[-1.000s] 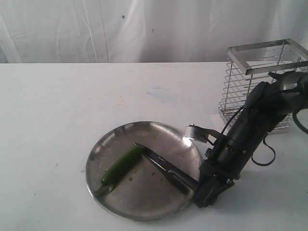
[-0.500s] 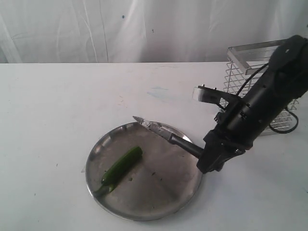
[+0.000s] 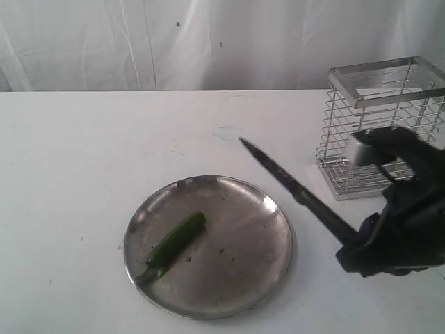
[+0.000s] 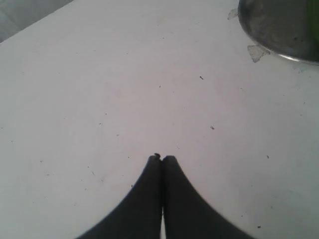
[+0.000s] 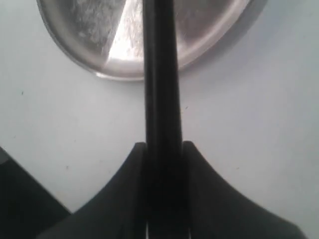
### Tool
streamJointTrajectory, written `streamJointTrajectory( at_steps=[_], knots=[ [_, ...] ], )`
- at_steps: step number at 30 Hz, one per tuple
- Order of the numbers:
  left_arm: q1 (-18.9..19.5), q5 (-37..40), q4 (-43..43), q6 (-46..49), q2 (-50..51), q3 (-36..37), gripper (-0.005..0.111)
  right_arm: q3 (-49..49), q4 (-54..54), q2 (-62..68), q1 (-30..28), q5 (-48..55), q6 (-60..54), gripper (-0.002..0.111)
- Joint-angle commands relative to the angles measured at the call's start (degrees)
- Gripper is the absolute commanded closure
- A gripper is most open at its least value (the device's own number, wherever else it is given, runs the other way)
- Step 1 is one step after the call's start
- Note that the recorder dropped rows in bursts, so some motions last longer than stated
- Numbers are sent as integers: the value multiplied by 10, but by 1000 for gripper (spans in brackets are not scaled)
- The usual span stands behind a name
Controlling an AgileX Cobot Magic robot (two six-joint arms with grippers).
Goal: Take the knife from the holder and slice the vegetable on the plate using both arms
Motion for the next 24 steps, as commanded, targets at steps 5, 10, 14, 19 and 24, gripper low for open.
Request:
streamJointTrajectory(
  at_steps=[5,10,14,19,24],
  knots=[
    [-5,-32,-144,-78,-3,1,107,56,-1,-237,1,-170,-13,108],
    [-5,-98,-287,-106,-3,1,107,79,0,-217,5,-215,-27,108],
    [-5,-108,-391,-145,-3,1,107,84,1,-188,15,-283,-48,108],
    [-5,-234,-394,-147,-3,1,107,84,11,-164,15,-278,-8,108],
    [-5,-520,-338,-328,-3,-38,107,84,54,-160,15,-261,-4,108]
  ],
)
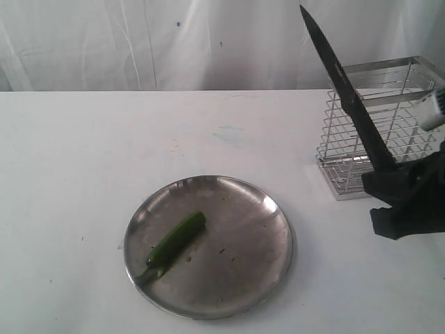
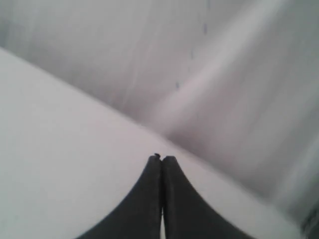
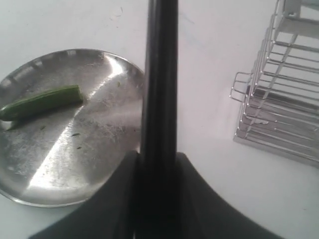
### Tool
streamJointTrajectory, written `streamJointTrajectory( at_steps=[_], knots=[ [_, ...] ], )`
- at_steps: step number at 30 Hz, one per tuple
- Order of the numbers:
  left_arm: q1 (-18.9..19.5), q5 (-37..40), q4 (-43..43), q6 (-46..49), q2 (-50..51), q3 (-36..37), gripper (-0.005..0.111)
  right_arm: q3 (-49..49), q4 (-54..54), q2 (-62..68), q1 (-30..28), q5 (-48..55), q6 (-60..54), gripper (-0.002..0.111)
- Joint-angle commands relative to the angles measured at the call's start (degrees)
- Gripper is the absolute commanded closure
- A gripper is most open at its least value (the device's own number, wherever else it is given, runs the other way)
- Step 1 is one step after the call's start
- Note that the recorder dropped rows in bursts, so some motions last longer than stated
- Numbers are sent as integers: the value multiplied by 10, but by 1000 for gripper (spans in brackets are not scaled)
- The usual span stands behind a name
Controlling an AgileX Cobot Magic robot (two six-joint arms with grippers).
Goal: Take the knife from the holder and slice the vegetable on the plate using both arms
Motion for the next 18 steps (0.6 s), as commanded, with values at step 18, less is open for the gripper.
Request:
streamJointTrajectory(
  at_steps=[18],
  knots=[
    [-63,403,841,-257,687,-483,107,2,54,1,2,10,4,108]
  ],
)
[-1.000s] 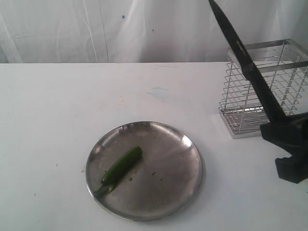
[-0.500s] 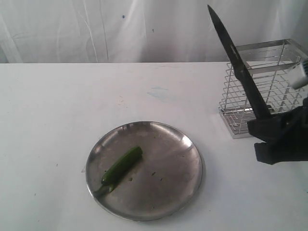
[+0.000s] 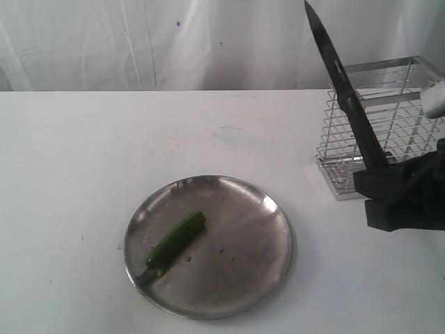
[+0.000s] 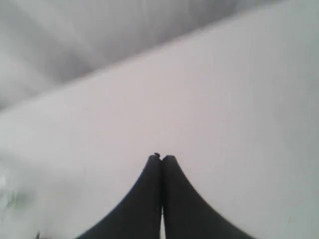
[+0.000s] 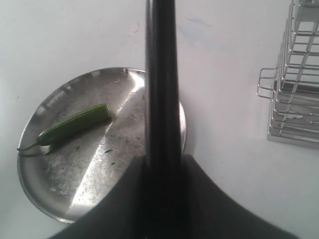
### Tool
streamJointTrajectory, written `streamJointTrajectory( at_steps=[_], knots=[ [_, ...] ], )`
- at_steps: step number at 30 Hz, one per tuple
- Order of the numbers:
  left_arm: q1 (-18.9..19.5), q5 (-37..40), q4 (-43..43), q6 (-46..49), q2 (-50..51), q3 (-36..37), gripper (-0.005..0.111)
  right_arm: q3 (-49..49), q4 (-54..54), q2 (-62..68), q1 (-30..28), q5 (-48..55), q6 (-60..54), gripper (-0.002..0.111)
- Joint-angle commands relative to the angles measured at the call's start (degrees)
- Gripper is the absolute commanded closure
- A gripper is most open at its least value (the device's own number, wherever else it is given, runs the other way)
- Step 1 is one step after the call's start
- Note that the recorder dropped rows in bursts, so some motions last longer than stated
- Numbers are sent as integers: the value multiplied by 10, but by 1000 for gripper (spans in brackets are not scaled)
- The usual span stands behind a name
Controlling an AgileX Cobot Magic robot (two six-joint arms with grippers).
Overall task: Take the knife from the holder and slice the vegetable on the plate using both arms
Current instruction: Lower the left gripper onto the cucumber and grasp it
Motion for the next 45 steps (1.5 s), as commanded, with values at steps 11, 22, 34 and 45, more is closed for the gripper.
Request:
streamJointTrajectory(
  at_steps=[11,22,34,45],
  knots=[
    [-253,284,-586,835,203,-118,107,2,-2,0,1,2,8,108],
    [-252,130,-645,850,323,-118,61,2,-26,43,1,0,23,108],
    [-252,64,-713,856,396,-118,42,2,-26,79,1,-43,69,108],
    [-252,36,-696,863,420,-118,67,2,-24,79,1,-33,69,108]
  ],
)
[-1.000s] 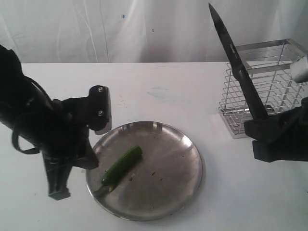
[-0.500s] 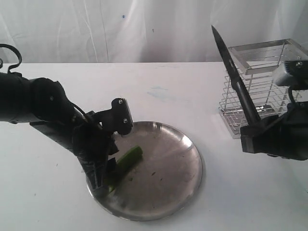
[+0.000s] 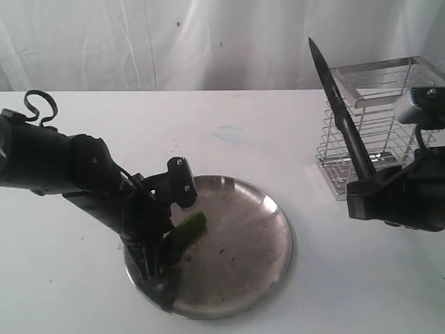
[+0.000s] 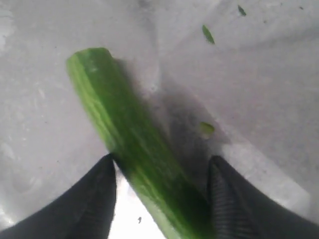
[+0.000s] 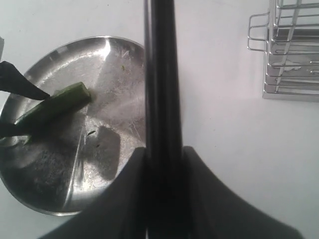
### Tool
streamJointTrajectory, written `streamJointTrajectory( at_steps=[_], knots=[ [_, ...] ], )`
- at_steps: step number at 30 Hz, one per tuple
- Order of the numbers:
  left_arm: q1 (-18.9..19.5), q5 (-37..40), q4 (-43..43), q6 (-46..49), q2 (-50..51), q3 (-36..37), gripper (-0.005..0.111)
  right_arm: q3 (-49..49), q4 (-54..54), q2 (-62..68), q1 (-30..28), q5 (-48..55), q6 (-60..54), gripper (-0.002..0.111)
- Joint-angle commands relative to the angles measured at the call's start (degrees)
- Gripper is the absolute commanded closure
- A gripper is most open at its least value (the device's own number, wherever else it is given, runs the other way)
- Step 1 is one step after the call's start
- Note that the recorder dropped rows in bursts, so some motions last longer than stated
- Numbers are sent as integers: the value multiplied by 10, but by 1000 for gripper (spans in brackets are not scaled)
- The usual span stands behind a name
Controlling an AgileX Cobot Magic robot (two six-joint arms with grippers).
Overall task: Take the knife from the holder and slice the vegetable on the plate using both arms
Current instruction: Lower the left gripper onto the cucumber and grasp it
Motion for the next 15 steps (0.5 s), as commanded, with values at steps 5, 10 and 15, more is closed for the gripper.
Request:
streamJointTrajectory(
  at_steps=[5,10,15],
  knots=[
    [-2,11,61,4,-2,-20,107,2,3,0,1,-3,2,108],
    [-2,0,61,-40,10,-63,107,2,3,10,1,32,2,108],
    [-2,-5,61,-40,51,-72,107,-3,2,62,1,62,0,108]
  ],
)
